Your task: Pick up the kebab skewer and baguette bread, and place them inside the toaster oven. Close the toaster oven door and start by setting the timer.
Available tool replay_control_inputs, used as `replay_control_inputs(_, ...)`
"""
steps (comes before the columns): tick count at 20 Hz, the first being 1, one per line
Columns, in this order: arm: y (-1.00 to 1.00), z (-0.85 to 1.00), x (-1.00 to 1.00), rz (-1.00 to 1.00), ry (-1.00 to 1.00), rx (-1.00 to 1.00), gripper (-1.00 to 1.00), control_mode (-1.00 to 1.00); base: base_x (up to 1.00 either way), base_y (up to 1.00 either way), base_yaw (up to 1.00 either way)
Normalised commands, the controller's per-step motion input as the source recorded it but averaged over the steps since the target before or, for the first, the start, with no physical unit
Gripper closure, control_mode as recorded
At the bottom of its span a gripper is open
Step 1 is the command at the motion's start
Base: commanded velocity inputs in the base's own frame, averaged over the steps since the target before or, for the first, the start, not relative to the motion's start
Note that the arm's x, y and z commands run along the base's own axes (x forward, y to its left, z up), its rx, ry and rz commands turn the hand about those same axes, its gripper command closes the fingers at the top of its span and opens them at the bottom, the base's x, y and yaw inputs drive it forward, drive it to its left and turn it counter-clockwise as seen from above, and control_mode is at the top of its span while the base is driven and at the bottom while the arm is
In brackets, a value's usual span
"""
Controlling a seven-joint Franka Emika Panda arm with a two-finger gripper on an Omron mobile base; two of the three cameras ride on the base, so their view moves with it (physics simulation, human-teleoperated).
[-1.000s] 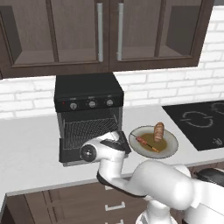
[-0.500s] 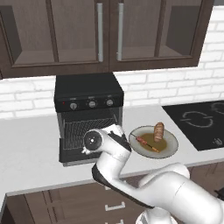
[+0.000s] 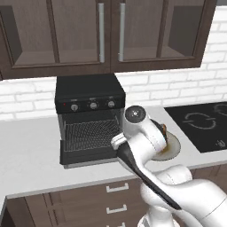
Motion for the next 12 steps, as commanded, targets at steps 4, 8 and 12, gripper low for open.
replay_control_inputs(4,-1.00,0.20,-0.08,0.02,0.16,0.07,1.00,-1.00,0.00,0.00,0.00)
replay_control_inputs(8,-1.00,0.08,0.00,0.02,0.14,0.01,-1.00,-1.00,0.00,0.00,0.00)
replay_control_inputs(12,-0.95,0.00,0.22,0.03,0.17,0.00,-1.00,-1.00,0.00,0.00,0.00)
